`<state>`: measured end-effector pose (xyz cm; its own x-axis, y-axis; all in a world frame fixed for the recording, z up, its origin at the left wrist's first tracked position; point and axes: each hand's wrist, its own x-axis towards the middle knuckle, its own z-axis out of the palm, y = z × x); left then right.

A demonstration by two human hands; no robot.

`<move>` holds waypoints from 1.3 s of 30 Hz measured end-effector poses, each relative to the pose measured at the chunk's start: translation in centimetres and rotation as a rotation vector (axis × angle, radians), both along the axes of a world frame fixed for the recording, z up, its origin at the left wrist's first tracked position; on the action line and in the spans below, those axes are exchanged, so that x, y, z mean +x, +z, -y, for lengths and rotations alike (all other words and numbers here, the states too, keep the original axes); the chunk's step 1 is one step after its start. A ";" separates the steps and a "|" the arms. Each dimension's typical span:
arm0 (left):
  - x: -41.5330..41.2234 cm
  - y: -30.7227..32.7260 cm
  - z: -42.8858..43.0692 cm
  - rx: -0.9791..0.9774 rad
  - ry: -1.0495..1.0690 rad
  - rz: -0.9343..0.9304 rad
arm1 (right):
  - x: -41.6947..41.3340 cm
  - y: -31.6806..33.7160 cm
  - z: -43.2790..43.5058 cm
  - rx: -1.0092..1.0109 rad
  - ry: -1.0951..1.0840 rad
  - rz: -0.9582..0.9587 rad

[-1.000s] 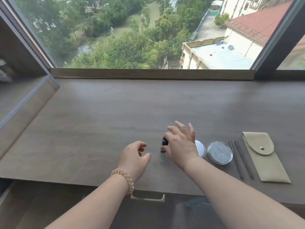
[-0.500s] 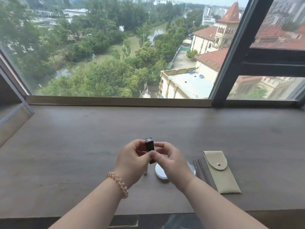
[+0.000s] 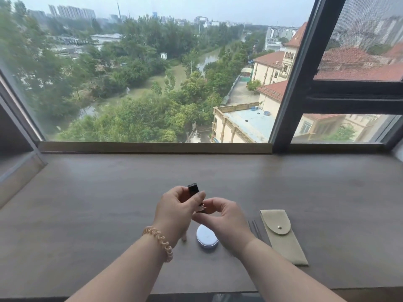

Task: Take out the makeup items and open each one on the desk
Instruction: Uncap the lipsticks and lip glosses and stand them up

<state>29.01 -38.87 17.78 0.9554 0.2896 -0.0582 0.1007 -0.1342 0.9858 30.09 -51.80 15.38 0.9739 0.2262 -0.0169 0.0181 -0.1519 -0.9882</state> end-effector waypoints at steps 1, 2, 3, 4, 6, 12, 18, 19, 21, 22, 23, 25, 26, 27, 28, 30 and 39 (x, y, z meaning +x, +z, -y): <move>0.0 0.2 0.0 0.014 0.003 -0.001 | 0.1 0.1 0.1 0.008 0.006 -0.003; 0.0 0.3 0.0 0.029 0.005 -0.001 | 0.2 0.2 0.2 0.012 0.012 -0.005; 0.1 0.4 -0.1 0.042 0.007 0.004 | 0.3 0.2 0.2 0.010 0.018 -0.003; 0.0 0.5 -0.1 0.051 0.008 0.010 | 0.4 0.2 0.3 0.006 0.022 0.001; -0.2 0.6 0.2 0.062 0.014 0.029 | 0.5 0.2 0.4 0.007 0.037 0.005; -0.8 1.0 1.3 0.012 0.044 0.105 | 0.7 0.2 1.6 0.052 0.083 -0.028; 0.7 2.8 -0.1 -0.306 0.361 0.160 | 0.4 -0.6 3.3 -0.275 0.078 -0.008; 1.3 3.9 -1.5 -0.350 0.431 0.173 | -0.4 -1.7 4.0 -0.260 0.062 -0.070; 1.9 5.8 -4.3 -0.314 0.441 0.209 | -2.1 -3.7 5.5 -0.124 0.001 -0.181; 2.0 6.2 -5.1 -0.288 0.426 0.227 | -2.5 -4.4 5.9 -0.071 -0.044 -0.200; 2.0 6.2 -5.4 -0.275 0.415 0.224 | -2.7 -4.9 6.1 -0.051 -0.083 -0.203; 1.6 5.2 -5.0 -0.295 0.388 0.164 | -2.4 -4.6 5.7 -0.025 -0.120 -0.196; 1.4 4.4 -4.5 -0.331 0.363 0.116 | -2.1 -4.0 5.3 -0.013 -0.126 -0.180; 1.2 3.6 -3.9 -0.370 0.336 0.060 | -1.7 -3.5 4.9 0.000 -0.128 -0.157; 0.9 2.7 -3.2 -0.397 0.303 0.005 | -1.4 -2.9 4.5 0.016 -0.127 -0.131; 0.3 1.2 -1.7 -0.398 0.229 -0.083 | -0.9 -1.8 3.7 0.028 -0.117 -0.072; -1.3 0.3 1.7 -0.281 -0.032 -0.003 | -0.7 -1.3 1.0 0.140 -0.124 -0.006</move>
